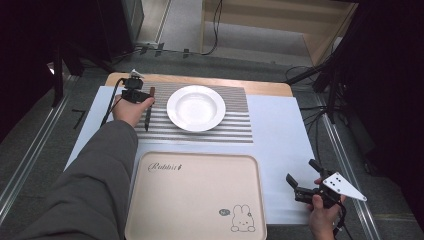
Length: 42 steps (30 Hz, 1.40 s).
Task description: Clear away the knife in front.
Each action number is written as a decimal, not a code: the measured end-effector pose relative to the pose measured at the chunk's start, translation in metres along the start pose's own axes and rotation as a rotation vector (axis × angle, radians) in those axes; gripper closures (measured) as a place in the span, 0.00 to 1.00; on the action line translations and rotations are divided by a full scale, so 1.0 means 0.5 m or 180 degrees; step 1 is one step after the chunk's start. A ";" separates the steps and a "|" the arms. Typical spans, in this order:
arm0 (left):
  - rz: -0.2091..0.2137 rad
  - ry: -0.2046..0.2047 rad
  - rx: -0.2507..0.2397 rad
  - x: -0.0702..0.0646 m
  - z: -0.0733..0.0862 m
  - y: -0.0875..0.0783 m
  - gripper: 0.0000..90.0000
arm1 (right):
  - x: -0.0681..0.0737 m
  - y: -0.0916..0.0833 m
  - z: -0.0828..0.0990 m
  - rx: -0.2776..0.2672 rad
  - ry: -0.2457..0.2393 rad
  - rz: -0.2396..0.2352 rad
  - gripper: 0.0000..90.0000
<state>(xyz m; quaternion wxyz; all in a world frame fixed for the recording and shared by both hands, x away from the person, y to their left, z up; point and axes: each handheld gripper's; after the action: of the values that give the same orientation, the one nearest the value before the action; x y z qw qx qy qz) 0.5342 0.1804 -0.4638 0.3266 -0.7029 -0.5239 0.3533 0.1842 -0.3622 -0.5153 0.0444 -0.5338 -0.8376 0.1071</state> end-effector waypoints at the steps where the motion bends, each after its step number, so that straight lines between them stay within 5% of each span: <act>1: -0.0014 0.0001 0.0010 -0.003 -0.001 0.006 0.71 | -0.001 0.000 0.000 -0.0006 -0.0006 0.0003 0.00; 18: -0.0311 0.0025 0.0095 -0.021 0.003 0.037 0.80 | -0.002 0.000 0.001 -0.0011 -0.0001 0.0009 0.00; 31: -0.0196 0.0115 0.0057 -0.006 0.013 0.023 0.87 | -0.001 0.000 0.001 -0.0007 -0.0007 0.0017 0.00; 42: -0.0160 0.0314 -0.0048 -0.004 0.016 -0.020 0.87 | 0.001 0.001 0.000 -0.0003 -0.0019 -0.0003 0.00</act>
<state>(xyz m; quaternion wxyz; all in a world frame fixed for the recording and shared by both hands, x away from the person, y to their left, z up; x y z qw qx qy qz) 0.5222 0.1813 -0.4594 0.3555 -0.7085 -0.5273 0.3059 0.1844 -0.3618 -0.5154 0.0417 -0.5331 -0.8381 0.1082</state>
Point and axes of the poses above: each handheld gripper's, and its own axes: y roughly forward along the jaws, z roughly out of its underside, x roughly to its left, and after that the axes turned 5 degrees about -y, right-handed
